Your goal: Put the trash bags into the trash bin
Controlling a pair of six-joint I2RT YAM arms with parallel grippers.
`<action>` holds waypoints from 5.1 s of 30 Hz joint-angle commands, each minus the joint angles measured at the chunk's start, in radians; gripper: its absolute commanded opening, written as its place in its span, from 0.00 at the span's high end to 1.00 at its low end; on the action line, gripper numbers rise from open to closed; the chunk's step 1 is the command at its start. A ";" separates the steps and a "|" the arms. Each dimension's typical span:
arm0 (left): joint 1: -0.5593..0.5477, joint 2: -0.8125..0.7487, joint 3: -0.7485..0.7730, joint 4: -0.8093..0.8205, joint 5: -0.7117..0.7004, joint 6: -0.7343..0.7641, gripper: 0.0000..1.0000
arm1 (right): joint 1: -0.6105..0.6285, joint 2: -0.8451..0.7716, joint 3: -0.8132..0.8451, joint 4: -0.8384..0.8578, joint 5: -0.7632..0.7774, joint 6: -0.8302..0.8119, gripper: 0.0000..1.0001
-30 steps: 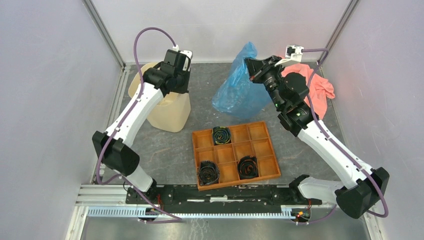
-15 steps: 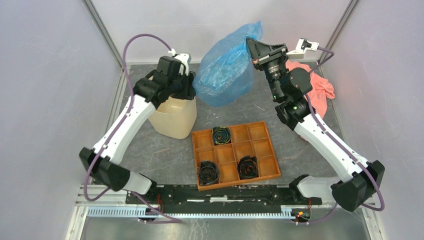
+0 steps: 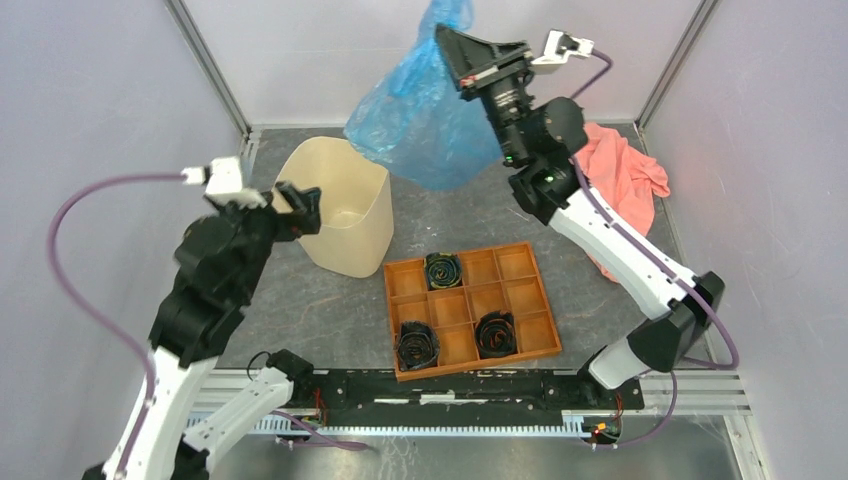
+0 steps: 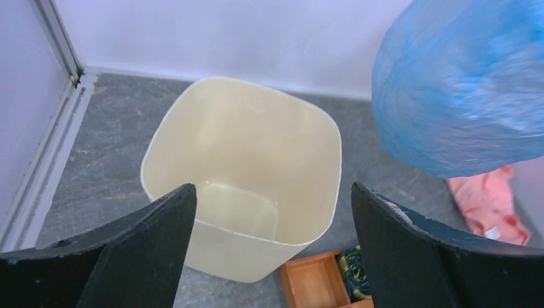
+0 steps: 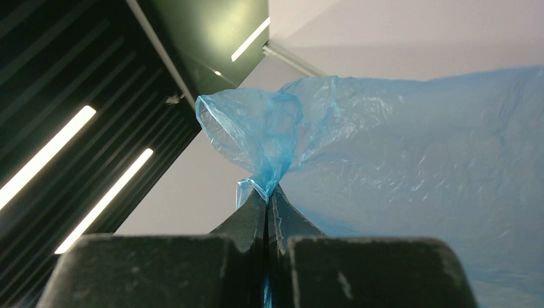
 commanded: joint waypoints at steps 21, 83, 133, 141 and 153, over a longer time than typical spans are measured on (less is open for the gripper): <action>0.000 -0.247 -0.145 0.108 -0.128 -0.107 0.00 | 0.181 0.285 0.415 0.031 0.073 0.085 0.99; 0.372 0.556 0.197 0.013 0.583 -0.112 0.43 | -0.058 0.134 -0.122 -0.012 -0.730 -0.433 0.99; 0.370 -0.074 -0.052 0.072 0.833 -0.055 0.18 | -0.013 0.215 -0.191 0.158 -0.166 -0.151 0.99; 0.369 0.016 -0.180 0.392 1.169 -0.149 0.15 | 0.037 0.213 -0.180 0.171 -0.125 -0.098 0.99; 0.369 0.282 -0.146 0.331 0.365 -0.187 0.31 | 0.088 0.244 -0.170 0.220 -0.028 -0.076 0.99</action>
